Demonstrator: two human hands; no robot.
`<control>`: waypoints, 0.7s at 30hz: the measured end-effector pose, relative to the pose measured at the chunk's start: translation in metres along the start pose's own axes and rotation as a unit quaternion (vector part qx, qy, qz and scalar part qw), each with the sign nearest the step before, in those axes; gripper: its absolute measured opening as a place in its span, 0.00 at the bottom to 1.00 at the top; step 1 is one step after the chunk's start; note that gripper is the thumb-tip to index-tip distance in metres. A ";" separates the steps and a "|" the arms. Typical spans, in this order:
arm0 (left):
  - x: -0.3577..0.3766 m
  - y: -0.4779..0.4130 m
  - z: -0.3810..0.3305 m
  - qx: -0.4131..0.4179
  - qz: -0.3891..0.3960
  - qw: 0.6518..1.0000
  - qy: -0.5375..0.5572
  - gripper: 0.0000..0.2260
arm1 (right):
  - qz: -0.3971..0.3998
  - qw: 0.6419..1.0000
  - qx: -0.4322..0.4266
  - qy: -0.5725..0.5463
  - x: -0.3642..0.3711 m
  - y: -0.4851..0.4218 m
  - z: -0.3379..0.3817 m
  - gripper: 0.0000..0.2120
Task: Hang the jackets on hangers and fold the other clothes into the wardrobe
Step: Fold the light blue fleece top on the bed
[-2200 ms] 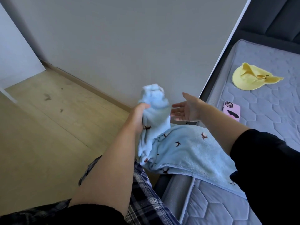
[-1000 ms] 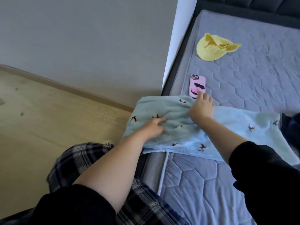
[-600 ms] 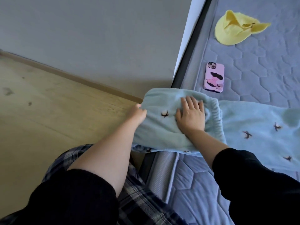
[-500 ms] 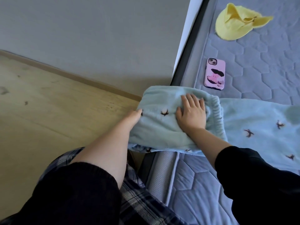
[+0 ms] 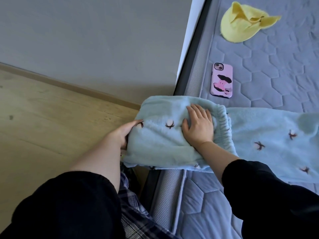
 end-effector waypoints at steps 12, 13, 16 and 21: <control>-0.018 0.074 -0.054 0.234 -0.278 0.925 -0.112 0.11 | 0.059 0.996 0.028 -0.056 -0.040 -0.001 0.006 0.26; -0.021 0.084 -0.058 0.257 -0.313 0.905 -0.130 0.12 | 0.060 0.996 0.029 -0.059 -0.044 0.001 0.008 0.26; -0.030 0.121 -0.072 0.307 -0.394 0.848 -0.177 0.15 | 0.065 0.994 0.028 -0.083 -0.055 0.002 0.023 0.26; -0.061 0.185 -0.096 0.345 -0.495 0.777 -0.180 0.17 | 0.085 0.979 0.048 -0.178 -0.069 -0.002 0.044 0.21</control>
Point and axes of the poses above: each hand's wrist, its own y-axis away from the middle knuckle, its own x-axis out of the palm, z = x × y, the point moved 5 cm from there along -y, towards the middle knuckle, and after that the axes turned 6 degrees about -z, right-handed, at the moved point
